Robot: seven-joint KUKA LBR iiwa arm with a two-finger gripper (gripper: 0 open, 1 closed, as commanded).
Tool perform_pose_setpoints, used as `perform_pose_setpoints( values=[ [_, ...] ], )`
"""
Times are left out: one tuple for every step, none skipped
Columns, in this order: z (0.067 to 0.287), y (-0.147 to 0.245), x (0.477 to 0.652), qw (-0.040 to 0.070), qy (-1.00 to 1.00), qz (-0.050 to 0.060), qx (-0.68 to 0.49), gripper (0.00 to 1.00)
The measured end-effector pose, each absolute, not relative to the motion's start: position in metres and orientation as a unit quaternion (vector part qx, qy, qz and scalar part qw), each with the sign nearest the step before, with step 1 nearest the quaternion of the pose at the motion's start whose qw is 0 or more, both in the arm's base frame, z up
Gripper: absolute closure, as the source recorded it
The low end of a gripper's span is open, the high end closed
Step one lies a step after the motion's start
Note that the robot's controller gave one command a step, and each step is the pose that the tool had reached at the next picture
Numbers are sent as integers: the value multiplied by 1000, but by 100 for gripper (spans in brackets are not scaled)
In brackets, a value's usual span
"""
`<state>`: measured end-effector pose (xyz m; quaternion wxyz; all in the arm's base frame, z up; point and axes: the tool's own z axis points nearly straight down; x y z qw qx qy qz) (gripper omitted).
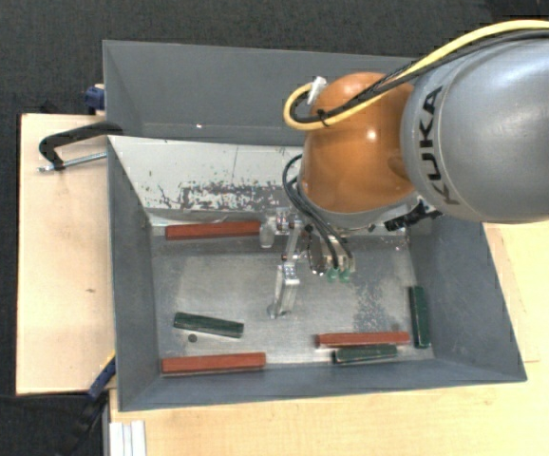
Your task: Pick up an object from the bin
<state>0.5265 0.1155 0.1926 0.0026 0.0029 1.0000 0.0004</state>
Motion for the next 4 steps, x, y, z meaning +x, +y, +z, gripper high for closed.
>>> perform_pose_setpoints(
  values=[
    [156, 145, 499, 0, 998, 1, -66, 0],
    [124, 167, 500, 0, 1000, 1, 2, 0],
    [71, 154, 500, 0, 991, 0, -130, 100],
    [71, 154, 500, 0, 991, 1, -130, 100]
  ],
)
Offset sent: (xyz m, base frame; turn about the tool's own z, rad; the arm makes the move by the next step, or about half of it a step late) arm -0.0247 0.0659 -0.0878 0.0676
